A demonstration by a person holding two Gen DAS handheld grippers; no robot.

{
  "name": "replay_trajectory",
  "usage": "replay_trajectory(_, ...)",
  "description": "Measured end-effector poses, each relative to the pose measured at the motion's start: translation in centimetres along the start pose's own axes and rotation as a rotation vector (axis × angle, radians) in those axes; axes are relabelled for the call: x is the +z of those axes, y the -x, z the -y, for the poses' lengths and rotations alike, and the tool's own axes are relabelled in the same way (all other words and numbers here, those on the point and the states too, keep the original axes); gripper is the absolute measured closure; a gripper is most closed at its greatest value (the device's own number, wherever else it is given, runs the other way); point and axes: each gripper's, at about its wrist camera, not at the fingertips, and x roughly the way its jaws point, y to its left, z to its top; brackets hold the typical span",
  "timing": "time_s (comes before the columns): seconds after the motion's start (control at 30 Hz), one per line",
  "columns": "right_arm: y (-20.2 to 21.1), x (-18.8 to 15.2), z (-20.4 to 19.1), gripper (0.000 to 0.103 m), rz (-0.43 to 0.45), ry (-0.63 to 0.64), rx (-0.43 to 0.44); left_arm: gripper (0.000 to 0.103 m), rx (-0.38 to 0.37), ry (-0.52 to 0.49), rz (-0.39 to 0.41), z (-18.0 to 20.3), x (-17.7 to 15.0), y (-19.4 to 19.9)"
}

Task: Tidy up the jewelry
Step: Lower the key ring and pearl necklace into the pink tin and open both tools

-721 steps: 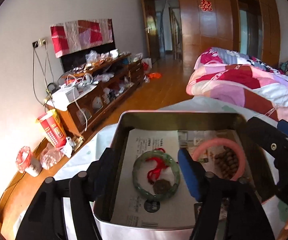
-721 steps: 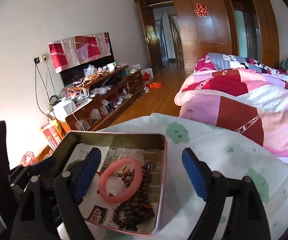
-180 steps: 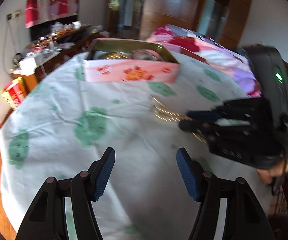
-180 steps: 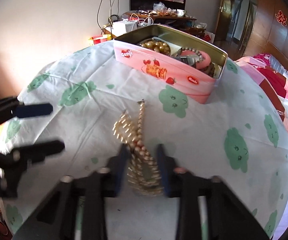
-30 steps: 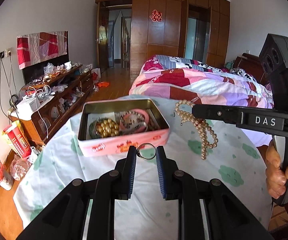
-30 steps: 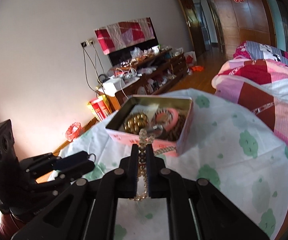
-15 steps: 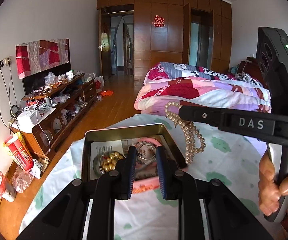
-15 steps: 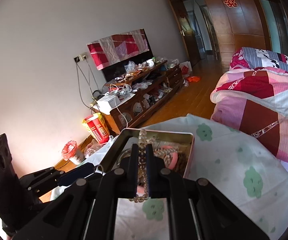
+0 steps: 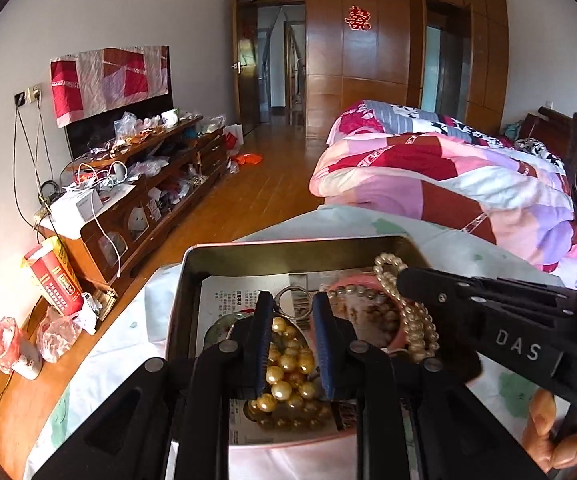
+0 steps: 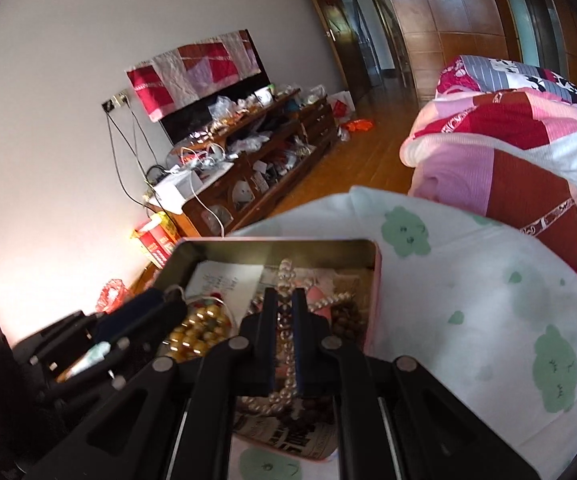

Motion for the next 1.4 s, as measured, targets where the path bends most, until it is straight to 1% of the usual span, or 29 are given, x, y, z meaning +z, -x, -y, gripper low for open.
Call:
replay_trajectory(0.13, -0.5, -0.3, 0.6, 0.094, -0.01, -0.027, 0.002, 0.082, 0.019, 0.02, -0.016, 0.0, -0.2, -0.6)
replay_trajectory(0.3, -1.4, -0.8, 0.3, 0.094, -0.032, -0.017, -0.013, 0.082, 0.049, 0.034, -0.041, -0.5, -0.6, -1.7)
replay_trajectory(0.53, -1.8, -1.2, 0.2, 0.094, -0.031, -0.003, -0.028, 0.082, 0.07, 0.042, -0.057, -0.7, -0.9, -2.4)
replay_trajectory(0.77, -2.4, -1.4, -1.1, 0.094, -0.016, 0.089, -0.094, 0.082, 0.095, 0.032, -0.07, -0.5, -1.1, -3.1)
replay_trajectory(0.83, -2.5, -1.6, -1.5, 0.091, -0.013, 0.113, -0.112, 0.082, 0.095, 0.036, -0.07, -0.5, -1.1, -3.1)
replay_trajectory(0.97, -2.2, -1.7, -1.1, 0.091, -0.007, 0.101, -0.101, 0.082, 0.097, 0.042, -0.079, -0.5, -1.1, -3.4)
replay_trajectory(1.0, -2.3, -1.6, -1.1, 0.089, -0.006, 0.1, -0.101, 0.082, 0.098, 0.042, -0.079, -0.5, -1.1, -3.4)
replay_trajectory(1.03, -2.1, -1.6, -1.1, 0.08, 0.002, 0.095, -0.1, 0.082, 0.098, 0.042, -0.079, -0.5, -1.1, -3.4)
replay_trajectory(1.07, -1.9, -1.6, -1.1, 0.078, 0.009, 0.089, -0.096, 0.082, 0.1, 0.043, -0.08, -0.5, -1.1, -3.4)
replay_trajectory(1.13, -1.3, -1.7, -1.1, 0.061, 0.032, 0.075, -0.059, 0.082, 0.098, 0.045, -0.081, -0.6, -1.1, -3.4)
replay_trajectory(1.17, -0.9, -1.8, -1.2, 0.055, 0.054, 0.071, -0.085, 0.081, 0.103, 0.04, -0.082, -0.5, -1.1, -3.4)
replay_trajectory(1.2, -0.4, -1.9, -1.3, 0.037, 0.08, 0.073, -0.091, 0.081, 0.112, 0.031, -0.083, -0.4, -1.1, -3.4)
replay_trajectory(1.23, 0.0, -1.9, -1.4, 0.025, 0.098, 0.071, -0.089, 0.08, 0.119, 0.023, -0.083, -0.3, -1.1, -3.4)
replay_trajectory(1.27, 0.6, -2.0, -1.4, 0.023, 0.13, 0.066, -0.09, 0.079, 0.128, 0.011, -0.083, 0.0, -1.1, -3.4)
replay_trajectory(1.33, 1.3, -2.0, -1.5, 0.021, 0.166, 0.065, -0.124, 0.076, 0.142, -0.003, -0.08, 0.5, -1.1, -3.4)
replay_trajectory(1.37, 1.6, -2.1, -1.4, 0.021, 0.182, 0.064, -0.144, 0.071, 0.144, 0.0, -0.078, 0.5, -1.1, -3.3)
replay_trajectory(1.4, 1.9, -2.0, -1.3, 0.021, 0.203, 0.054, -0.163, 0.062, 0.141, 0.015, -0.076, 0.4, -1.1, -3.2)
